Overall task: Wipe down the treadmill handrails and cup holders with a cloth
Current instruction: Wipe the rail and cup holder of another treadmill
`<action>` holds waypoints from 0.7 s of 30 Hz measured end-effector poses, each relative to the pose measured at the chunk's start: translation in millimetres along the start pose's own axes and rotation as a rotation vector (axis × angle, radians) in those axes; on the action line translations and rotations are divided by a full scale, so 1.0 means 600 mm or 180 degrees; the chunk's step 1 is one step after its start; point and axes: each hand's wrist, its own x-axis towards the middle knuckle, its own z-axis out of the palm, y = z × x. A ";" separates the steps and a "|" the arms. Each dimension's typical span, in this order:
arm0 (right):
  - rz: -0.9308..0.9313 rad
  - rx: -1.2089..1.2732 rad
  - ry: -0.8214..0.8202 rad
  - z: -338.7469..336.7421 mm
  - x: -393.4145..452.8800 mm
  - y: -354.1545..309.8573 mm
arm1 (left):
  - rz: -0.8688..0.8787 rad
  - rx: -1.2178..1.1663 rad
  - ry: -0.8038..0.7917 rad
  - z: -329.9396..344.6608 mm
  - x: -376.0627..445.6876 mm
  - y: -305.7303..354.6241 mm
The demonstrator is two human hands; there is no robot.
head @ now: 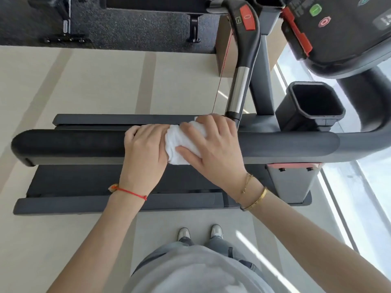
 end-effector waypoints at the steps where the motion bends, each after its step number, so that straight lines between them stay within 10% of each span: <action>1: -0.0065 0.0013 -0.0002 0.002 -0.001 -0.003 | 0.0023 -0.0041 -0.0007 -0.002 -0.001 -0.001; 13: 0.0653 -0.0171 0.0004 -0.035 -0.033 0.070 | -0.0047 0.0063 0.0025 0.010 0.000 0.002; 21: -0.0288 0.0240 -0.0516 -0.039 -0.021 0.087 | -0.0075 -0.0208 -0.0038 0.019 0.015 0.043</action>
